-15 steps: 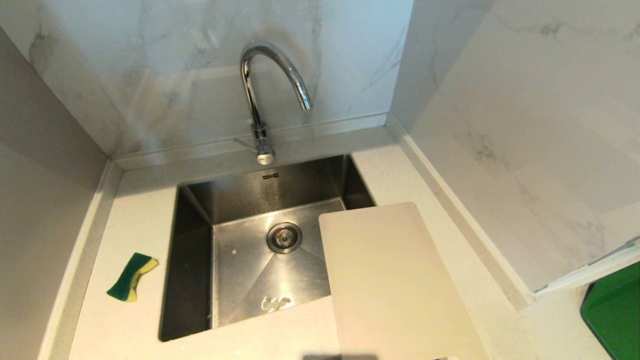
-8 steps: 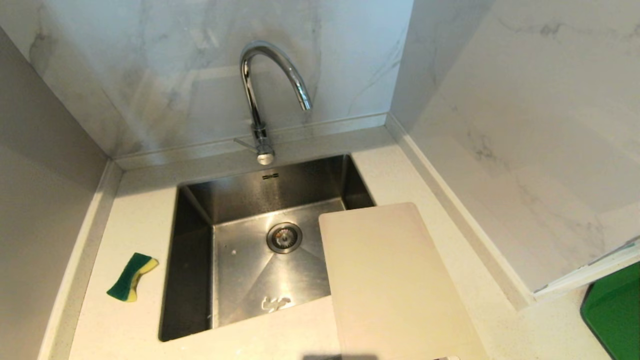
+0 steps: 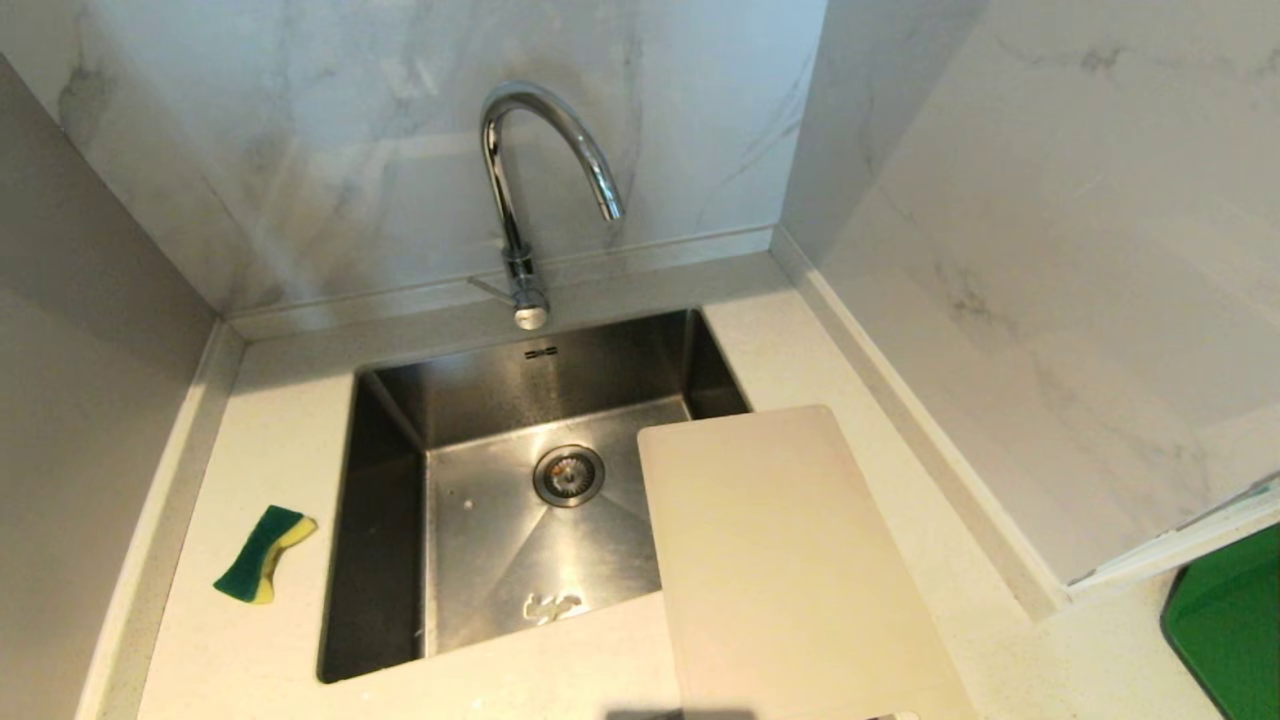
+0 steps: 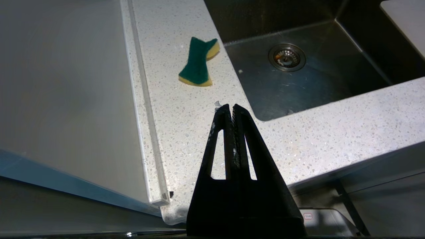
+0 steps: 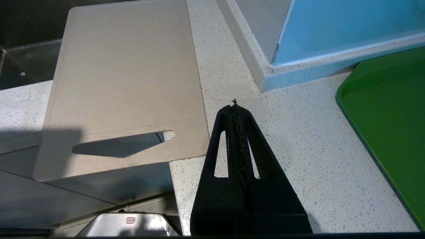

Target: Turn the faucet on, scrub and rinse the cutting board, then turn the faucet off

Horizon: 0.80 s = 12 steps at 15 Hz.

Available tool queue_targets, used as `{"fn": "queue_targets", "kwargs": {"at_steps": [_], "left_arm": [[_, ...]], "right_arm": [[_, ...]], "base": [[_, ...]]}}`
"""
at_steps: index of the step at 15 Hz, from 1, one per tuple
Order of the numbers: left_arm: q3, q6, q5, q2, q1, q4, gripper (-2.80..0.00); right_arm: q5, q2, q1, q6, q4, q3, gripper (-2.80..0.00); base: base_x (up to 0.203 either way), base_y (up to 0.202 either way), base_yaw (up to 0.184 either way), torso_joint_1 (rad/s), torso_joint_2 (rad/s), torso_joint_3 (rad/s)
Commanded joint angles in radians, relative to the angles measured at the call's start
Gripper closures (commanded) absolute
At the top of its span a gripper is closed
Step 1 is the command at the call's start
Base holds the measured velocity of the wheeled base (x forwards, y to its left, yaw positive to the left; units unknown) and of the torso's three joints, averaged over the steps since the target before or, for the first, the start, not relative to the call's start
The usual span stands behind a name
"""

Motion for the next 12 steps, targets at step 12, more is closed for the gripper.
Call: {"fn": "queue_targets", "kwargs": {"at_steps": [12], "left_arm": [[0.002,0.006,0.000,0.001,0.002,-0.001,0.00]], "right_arm": [[0.000,0.000,0.000,-0.002,0.000,0.000,0.00]], "base": [[0.000,0.000,0.000,0.000,0.00,0.000]]}}
